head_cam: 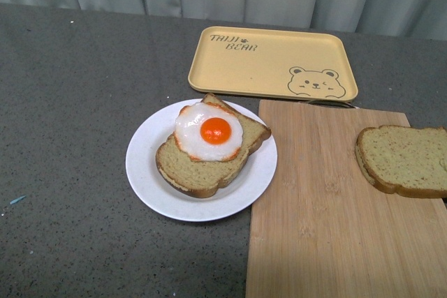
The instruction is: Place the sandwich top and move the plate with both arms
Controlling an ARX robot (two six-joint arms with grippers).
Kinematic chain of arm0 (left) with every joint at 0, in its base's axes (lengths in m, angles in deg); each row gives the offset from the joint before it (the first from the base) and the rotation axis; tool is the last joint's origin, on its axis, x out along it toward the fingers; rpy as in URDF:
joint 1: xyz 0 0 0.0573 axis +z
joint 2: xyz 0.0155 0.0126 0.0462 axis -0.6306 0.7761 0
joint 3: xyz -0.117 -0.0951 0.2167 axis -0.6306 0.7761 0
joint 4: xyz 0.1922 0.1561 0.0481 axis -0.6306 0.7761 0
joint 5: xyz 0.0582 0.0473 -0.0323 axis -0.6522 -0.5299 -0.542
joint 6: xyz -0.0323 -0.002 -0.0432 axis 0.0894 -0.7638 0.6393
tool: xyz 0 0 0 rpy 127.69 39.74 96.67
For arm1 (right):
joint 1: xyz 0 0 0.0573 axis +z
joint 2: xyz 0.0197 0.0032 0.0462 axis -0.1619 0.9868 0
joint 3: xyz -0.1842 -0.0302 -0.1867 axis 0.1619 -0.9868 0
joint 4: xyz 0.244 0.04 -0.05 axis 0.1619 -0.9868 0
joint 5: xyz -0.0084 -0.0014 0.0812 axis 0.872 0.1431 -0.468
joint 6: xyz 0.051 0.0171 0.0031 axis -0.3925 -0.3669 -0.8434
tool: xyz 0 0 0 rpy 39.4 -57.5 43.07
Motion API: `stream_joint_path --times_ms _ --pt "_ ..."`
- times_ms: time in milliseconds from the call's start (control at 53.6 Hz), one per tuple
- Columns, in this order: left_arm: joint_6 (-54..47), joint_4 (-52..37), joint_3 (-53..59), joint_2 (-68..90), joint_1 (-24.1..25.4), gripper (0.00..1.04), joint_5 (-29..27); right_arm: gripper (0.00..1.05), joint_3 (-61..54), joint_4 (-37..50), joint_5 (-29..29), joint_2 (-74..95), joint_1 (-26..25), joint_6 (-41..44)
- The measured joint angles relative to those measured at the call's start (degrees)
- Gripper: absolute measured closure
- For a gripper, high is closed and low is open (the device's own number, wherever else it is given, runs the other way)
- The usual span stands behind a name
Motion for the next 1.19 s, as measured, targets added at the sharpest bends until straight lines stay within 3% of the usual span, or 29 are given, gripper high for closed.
stream_joint_path --times_ms 1194 --pt "0.00 0.00 0.00 0.00 0.00 0.07 0.00 0.09 0.00 0.00 0.00 0.00 0.00 0.00"
